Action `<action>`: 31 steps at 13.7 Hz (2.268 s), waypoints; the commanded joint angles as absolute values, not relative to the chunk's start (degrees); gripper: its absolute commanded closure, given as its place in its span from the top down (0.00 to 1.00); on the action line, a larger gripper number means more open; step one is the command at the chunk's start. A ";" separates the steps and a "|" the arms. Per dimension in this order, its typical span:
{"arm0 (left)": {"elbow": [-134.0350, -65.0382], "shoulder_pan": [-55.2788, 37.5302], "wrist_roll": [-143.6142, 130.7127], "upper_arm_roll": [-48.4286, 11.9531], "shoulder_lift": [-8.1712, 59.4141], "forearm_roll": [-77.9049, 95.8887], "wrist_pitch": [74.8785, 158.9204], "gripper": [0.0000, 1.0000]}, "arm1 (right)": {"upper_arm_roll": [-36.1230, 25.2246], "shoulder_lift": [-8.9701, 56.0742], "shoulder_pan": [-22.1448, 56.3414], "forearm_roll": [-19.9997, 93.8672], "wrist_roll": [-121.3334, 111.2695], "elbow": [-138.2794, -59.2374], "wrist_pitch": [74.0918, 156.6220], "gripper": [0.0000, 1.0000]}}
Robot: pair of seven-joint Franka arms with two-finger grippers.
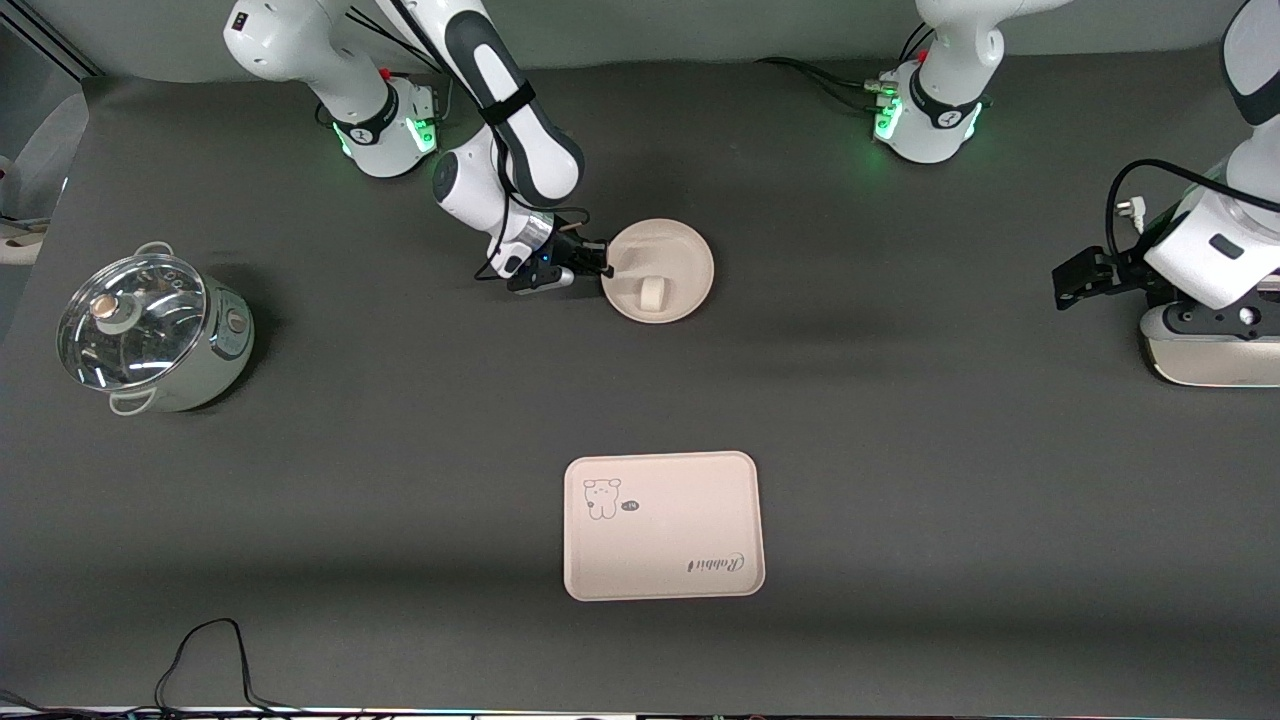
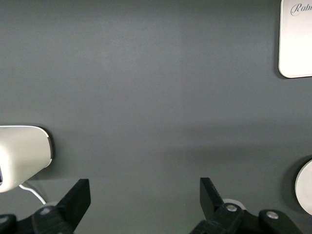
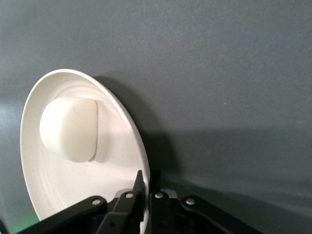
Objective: Place bun in plate and plate on tray
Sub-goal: 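Grasp the plate rim with the right gripper and lift it, then carry the plate with the right gripper onto the white tray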
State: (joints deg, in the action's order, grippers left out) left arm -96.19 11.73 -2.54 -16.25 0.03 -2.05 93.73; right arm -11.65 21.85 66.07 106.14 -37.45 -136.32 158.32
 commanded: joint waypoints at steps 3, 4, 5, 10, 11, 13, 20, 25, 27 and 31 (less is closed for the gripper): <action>-96.77 10.20 -2.64 -15.03 -1.41 -2.55 91.76 1.00 | -12.56 18.38 66.89 107.40 -35.60 -135.35 164.61 0.00; -96.85 10.54 -2.55 -14.94 -1.84 -2.55 91.76 1.00 | -12.83 17.33 66.54 107.14 -35.60 -135.26 164.97 0.00; -96.25 10.72 -2.20 -14.85 -1.58 -2.55 91.84 1.00 | -13.53 16.27 65.92 106.70 -35.60 -135.18 164.88 0.00; -94.05 10.90 -2.99 -14.59 -1.15 -2.55 89.65 1.00 | -18.72 15.12 65.13 99.70 -30.79 -132.54 164.36 0.00; -93.96 12.20 -2.90 -14.50 -1.06 -2.55 89.74 1.00 | -18.98 15.03 64.17 95.49 -26.32 -131.84 163.83 0.00; -93.43 14.32 -2.81 -14.85 -1.23 -1.32 89.65 1.00 | -19.94 14.68 61.19 83.48 -15.18 -130.26 158.50 0.00; -92.64 13.27 -2.81 -15.21 0.35 -2.20 91.14 1.00 | -33.31 21.87 54.69 58.18 9.40 -106.73 128.08 0.00; -92.55 12.39 -3.07 -15.21 0.53 -1.93 90.17 1.00 | -33.22 36.44 48.09 56.86 12.13 -88.10 121.82 0.00; -92.11 10.91 -3.43 -15.21 0.88 -2.81 91.31 1.00 | -32.96 42.95 45.54 57.13 13.26 -80.98 121.90 0.00; -91.85 10.55 -8.69 -15.29 1.67 -2.90 90.70 1.00 | -32.43 54.81 42.63 57.57 16.52 -68.94 122.43 0.00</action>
